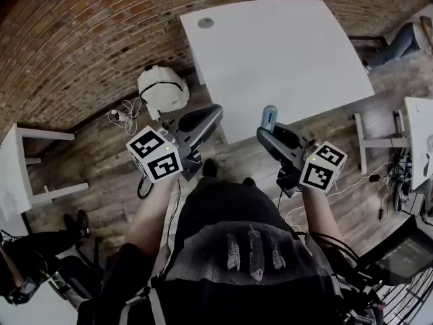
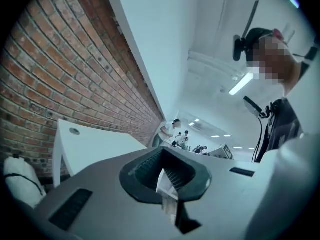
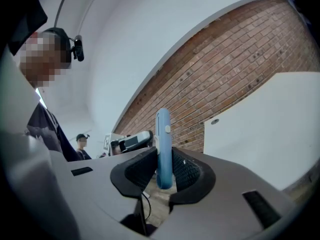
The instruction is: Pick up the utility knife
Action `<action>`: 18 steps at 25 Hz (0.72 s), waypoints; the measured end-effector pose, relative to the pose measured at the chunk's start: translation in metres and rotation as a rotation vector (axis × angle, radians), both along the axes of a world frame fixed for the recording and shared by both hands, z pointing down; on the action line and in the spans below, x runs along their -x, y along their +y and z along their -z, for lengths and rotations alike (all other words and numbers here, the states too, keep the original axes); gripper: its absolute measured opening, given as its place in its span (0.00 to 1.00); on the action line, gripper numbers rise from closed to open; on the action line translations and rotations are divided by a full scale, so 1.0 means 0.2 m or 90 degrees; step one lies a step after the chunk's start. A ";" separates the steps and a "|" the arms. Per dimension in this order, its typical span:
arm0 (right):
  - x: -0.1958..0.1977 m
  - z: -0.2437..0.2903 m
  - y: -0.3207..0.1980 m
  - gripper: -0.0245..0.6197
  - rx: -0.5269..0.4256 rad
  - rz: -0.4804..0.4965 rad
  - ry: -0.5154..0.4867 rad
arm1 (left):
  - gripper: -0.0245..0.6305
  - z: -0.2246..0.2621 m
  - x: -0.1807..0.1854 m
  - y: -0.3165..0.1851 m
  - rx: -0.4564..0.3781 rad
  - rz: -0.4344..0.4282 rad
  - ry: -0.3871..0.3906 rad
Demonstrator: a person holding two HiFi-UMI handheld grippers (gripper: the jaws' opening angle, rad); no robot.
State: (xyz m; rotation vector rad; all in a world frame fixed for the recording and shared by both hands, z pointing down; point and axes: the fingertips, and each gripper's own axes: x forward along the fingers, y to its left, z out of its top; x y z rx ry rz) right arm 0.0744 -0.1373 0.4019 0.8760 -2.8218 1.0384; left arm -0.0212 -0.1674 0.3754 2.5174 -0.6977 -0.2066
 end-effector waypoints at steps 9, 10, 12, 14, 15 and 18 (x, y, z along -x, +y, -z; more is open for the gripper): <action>-0.22 -0.15 0.32 0.18 0.046 0.091 -0.061 | 0.03 0.04 0.00 0.44 -0.011 0.154 -0.111; -0.23 -0.17 0.35 0.18 0.047 0.102 -0.058 | 0.03 0.03 -0.02 0.50 -0.010 0.160 -0.121; -0.23 -0.19 0.40 0.18 0.049 0.122 -0.052 | 0.03 0.01 -0.05 0.60 -0.005 0.161 -0.147; -0.22 -0.17 0.44 0.18 0.050 0.135 -0.060 | 0.03 -0.01 -0.06 0.66 -0.007 0.165 -0.180; -0.21 -0.17 0.45 0.18 0.050 0.141 -0.064 | 0.03 -0.01 -0.05 0.68 -0.010 0.171 -0.190; -0.17 -0.15 0.45 0.18 0.056 0.156 -0.073 | 0.03 0.02 -0.02 0.70 -0.020 0.188 -0.193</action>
